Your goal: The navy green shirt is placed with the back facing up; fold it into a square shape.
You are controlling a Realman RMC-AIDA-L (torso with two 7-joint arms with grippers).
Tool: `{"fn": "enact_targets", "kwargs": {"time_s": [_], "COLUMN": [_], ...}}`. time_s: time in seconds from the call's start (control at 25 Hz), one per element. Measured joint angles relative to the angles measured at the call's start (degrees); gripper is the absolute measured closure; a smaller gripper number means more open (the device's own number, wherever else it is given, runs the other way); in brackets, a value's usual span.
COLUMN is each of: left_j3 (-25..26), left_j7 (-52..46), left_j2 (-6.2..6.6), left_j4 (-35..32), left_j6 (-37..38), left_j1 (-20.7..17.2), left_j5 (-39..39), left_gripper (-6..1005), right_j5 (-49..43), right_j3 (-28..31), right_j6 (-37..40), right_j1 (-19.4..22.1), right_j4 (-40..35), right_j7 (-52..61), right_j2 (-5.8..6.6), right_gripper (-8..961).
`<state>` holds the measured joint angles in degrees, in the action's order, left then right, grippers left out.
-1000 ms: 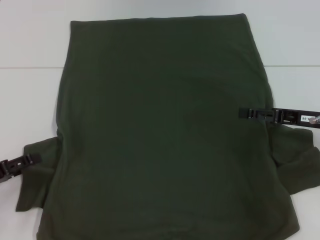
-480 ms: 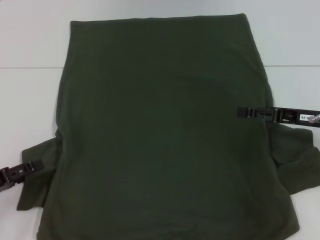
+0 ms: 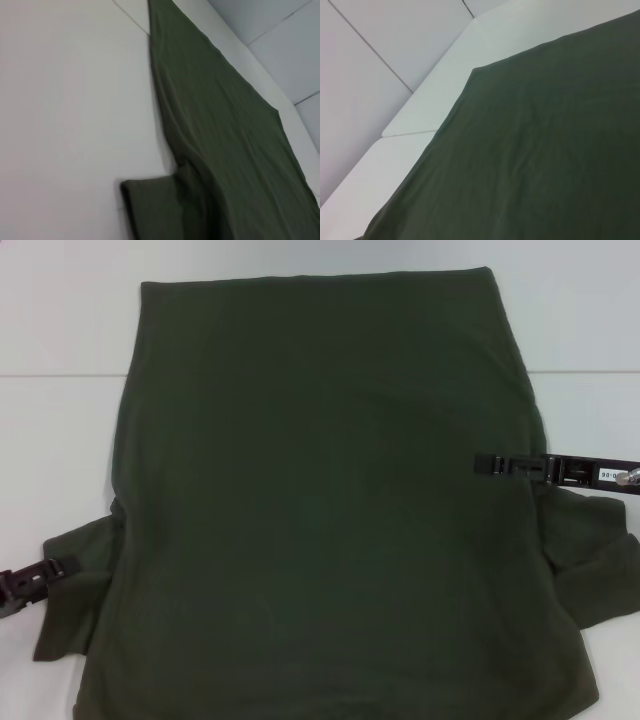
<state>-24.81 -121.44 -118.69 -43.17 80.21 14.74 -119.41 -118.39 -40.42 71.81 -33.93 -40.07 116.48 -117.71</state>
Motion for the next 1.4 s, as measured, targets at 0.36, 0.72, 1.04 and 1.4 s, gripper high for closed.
{"fn": "enact_targets", "kwargs": {"time_s": [0.36,0.72,1.04,1.4], "left_j3": [-0.4,-0.5,-0.5,-0.4], "left_j7": [0.1,0.3,-0.7,-2.1], "left_j2": [-0.05,-0.64,-0.92,-0.94], "left_j4": [0.3,0.3,0.8,0.9], "left_j6": [0.4,-0.1,-3.1,-4.9], "left_j1": [0.3,0.9,2.4,1.7], "left_j5": [0.0,-0.5,-0.7,-0.8], "left_gripper": [116,115,129,403], "right_j5": [0.0,0.0,0.0,0.7], "right_j3": [0.4,0.5,0.4,1.1], "right_j6": [0.1,0.0,0.0,0.4], "right_j1": [0.2,0.1,0.3,0.9], "right_j4": [0.0,0.0,0.0,0.1], "right_j7": [0.0,-0.1,-0.1,-0.1], "right_j2": [-0.07,-0.07,-0.07,0.00], "right_gripper": [40,40,40,40]}}
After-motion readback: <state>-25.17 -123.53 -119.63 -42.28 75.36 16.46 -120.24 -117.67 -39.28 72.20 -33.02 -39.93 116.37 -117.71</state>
